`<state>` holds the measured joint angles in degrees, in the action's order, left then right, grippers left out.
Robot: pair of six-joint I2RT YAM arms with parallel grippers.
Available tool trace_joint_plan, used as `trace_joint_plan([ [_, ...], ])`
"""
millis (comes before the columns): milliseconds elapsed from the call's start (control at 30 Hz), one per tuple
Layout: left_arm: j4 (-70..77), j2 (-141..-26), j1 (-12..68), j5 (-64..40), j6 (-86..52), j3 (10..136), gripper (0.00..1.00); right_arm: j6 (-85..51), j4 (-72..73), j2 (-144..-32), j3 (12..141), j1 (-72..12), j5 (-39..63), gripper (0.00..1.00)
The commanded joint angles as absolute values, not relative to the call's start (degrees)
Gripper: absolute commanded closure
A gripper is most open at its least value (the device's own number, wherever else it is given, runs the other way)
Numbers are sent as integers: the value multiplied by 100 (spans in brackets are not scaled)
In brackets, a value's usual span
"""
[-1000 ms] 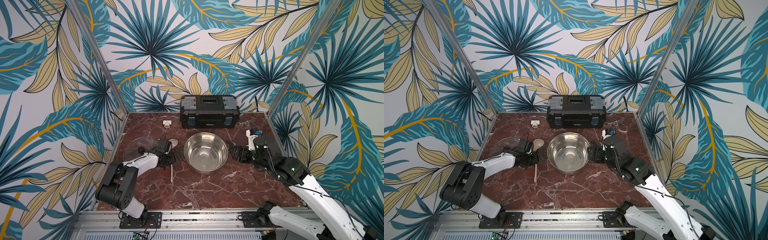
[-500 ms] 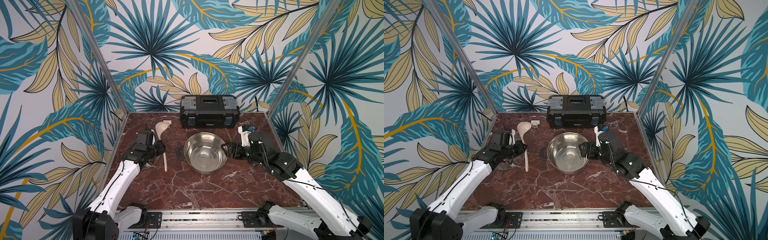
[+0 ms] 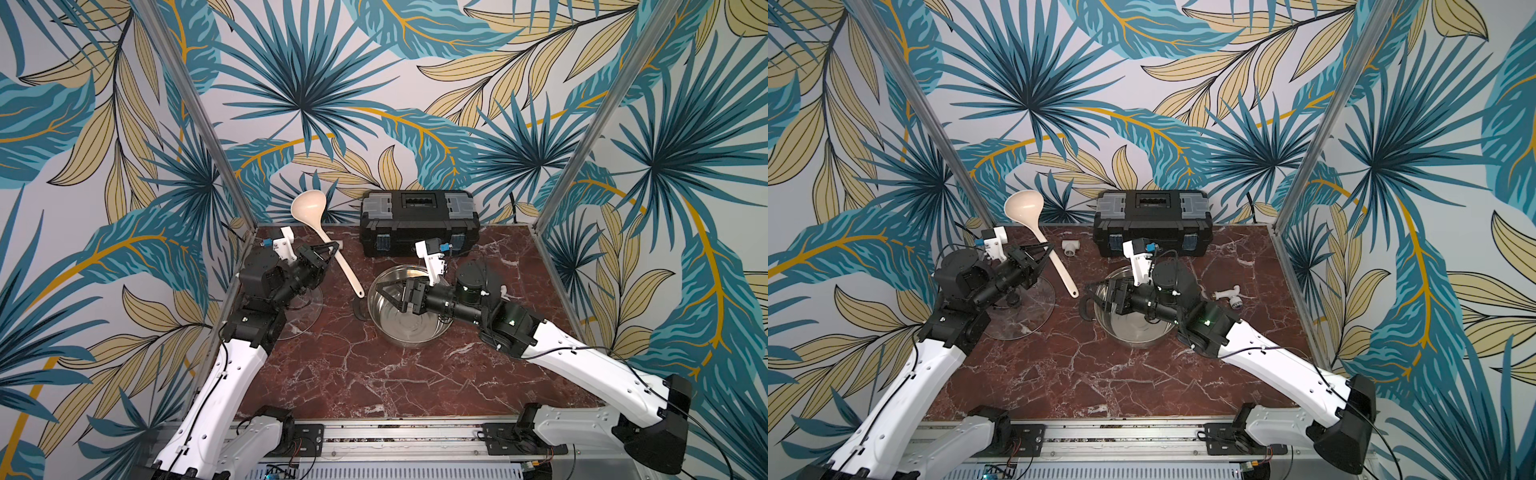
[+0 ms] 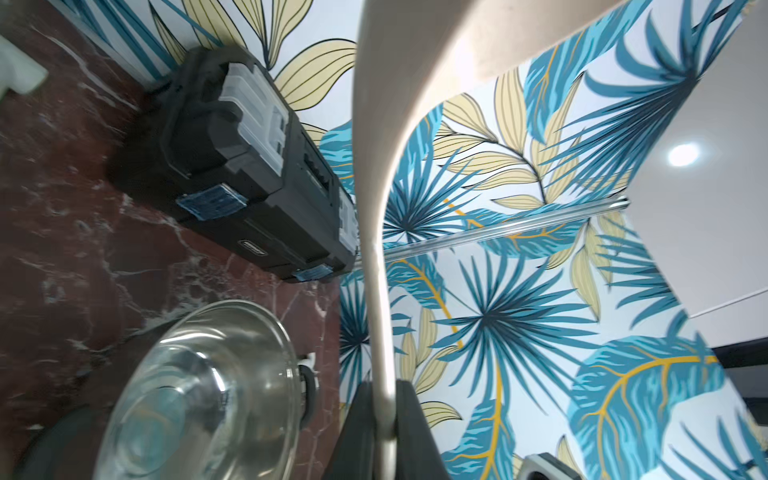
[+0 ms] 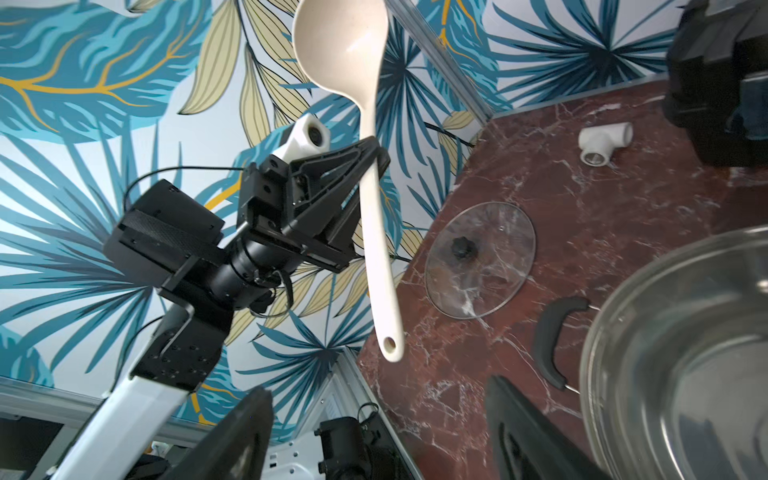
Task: Stir the soup with a spoon
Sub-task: Adjust the spoon.
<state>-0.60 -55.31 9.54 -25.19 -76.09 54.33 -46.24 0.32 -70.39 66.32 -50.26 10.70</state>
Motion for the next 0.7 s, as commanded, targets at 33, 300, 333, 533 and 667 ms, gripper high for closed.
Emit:
trace_joint_plan([
  [33,1022,-5363,923,-2584,-8879,5144,100,-5003,1191,-7122,6510,-5084,1361,18],
  [300,1507,-5326,974,-2573,-9419,5080,100,-5346,1166,-7624,6923,-5169,1551,27],
  [333,1549,-5335,984,-2582,-9434,5084,100,-5406,1201,-7688,6966,-5176,1575,29],
  [533,1406,-5251,1020,-2604,-9274,5073,100,-5709,1637,-7859,6982,-5232,1635,33],
  [667,1263,-5191,1024,-2594,-9110,5074,100,-5917,1797,-7964,7012,-5237,1712,37],
])
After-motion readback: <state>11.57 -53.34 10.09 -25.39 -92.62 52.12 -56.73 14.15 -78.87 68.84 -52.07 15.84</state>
